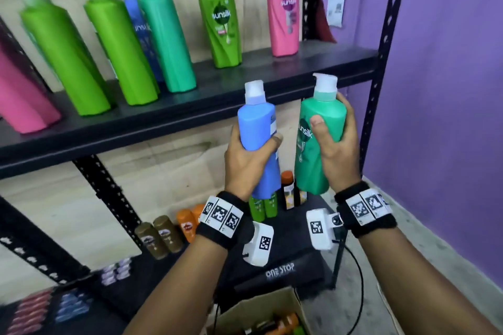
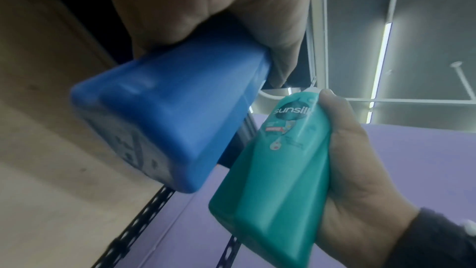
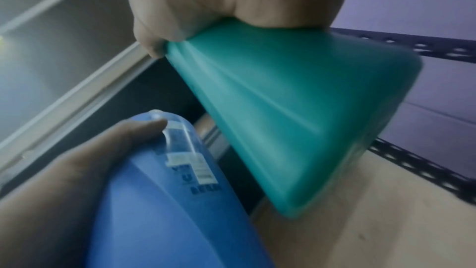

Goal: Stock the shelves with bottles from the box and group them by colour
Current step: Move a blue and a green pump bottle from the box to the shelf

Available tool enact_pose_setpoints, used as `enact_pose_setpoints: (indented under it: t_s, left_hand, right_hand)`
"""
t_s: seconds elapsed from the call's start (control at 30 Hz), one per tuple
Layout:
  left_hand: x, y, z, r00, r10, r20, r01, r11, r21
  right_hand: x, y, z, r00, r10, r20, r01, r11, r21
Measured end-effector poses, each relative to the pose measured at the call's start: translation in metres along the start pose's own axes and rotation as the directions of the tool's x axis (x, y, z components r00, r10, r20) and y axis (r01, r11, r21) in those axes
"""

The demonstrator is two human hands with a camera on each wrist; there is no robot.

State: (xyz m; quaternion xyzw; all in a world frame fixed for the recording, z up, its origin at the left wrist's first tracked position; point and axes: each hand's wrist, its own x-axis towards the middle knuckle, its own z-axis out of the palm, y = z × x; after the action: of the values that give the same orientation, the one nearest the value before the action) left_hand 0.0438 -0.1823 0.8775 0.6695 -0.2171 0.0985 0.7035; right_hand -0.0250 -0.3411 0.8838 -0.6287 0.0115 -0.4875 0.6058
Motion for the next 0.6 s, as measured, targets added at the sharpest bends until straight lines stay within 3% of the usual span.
enact_pose_setpoints:
  t_s: [0.37,0.6]
  left_hand:
    - [0.049,0.117,-0.014,0.98,0.196,-0.036,-0.198,0.976,-0.087]
    - [0.08,0.158,-0.022,0.947,0.305,-0.104,-0.313,0.948,-0.066]
  right_hand:
    - [0.065,-0.104,0.026,0.989,-0.138,-0.054,0.147,0.966,0.213]
    - [0.102,-0.132,0.053,0.978,-0.207,-0.03,0.208,0.953,0.219]
